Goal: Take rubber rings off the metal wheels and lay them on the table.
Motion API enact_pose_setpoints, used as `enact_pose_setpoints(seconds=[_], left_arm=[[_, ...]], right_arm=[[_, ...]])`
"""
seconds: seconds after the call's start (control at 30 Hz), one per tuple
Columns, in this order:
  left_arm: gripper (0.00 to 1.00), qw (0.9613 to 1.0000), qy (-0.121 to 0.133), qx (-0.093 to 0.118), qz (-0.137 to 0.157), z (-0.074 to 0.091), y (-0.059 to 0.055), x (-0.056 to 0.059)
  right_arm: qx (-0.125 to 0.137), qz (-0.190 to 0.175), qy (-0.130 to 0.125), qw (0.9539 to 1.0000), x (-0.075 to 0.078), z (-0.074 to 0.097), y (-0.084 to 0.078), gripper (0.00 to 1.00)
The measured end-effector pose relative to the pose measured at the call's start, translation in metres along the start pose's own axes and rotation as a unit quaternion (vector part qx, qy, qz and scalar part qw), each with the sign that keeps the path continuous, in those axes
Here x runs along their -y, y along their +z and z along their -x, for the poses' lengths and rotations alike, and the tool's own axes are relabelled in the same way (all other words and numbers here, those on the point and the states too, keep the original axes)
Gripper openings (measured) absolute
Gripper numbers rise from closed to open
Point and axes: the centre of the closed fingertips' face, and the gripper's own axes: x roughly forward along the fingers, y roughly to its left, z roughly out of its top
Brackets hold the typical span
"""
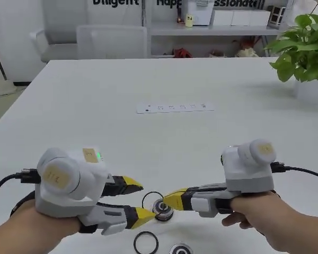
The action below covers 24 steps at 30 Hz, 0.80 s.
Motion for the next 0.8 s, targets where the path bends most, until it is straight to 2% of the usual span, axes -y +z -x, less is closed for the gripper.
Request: enact_pose_setpoints(seconds=[0.23,0.5,0.8], left_arm=[[0.48,0.9999,-0.01,0.0,0.003,0.01,-0.008,0.009],[0.53,0.9999,-0.015,-0.007,0.003,0.024,-0.018,0.016],[0.57,0.9997,-0.018,-0.014,-0.001,0.03,-0.025,0.023]], right_arm=[[-0.016,-0.003,0.014,0.9998,-0.009,-0.005,-0.008,0.0],[-0.041,-0.005,0.032,0.9986,-0.017,-0.011,-0.021,0.0],[-0.076,0.001,0.049,0.9959,-0.027,-0.017,-0.039,0.0]])
